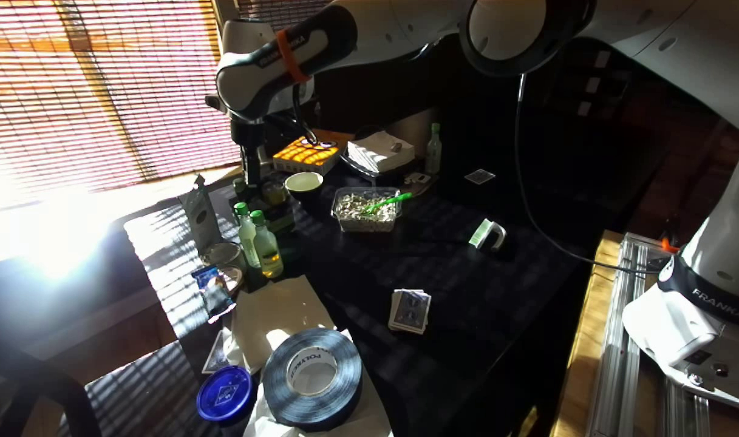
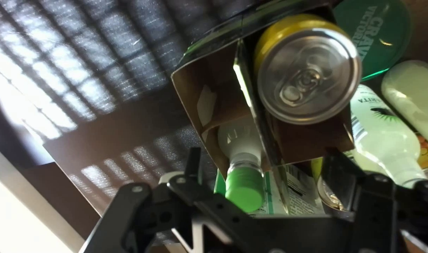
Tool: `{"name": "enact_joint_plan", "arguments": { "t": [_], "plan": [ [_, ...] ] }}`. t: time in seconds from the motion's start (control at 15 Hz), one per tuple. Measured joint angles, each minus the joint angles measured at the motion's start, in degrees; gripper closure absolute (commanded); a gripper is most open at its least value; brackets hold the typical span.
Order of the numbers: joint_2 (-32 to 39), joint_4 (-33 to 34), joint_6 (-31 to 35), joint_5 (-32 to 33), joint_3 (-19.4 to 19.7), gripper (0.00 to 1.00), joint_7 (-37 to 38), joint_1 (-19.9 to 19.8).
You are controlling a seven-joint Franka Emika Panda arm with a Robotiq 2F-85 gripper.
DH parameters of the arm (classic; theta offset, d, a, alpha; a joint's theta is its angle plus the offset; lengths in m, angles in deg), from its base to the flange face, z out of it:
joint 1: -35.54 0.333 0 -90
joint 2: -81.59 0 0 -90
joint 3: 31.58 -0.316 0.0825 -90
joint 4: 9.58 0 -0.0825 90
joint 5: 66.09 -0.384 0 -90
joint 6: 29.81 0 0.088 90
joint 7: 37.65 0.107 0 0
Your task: Move the box to the right.
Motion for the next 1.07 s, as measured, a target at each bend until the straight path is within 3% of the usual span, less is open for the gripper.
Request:
{"name": "enact_joint_plan", "arguments": {
  "t": [0.53, 1.07],
  "plan": [
    [0.1, 0.4, -0.7, 0.3, 1.0, 0.98, 1.8, 0.1],
    [0.1, 1.6, -5.3, 0.2, 0.5, 0.99, 1.7, 0.1]
  ]
}}
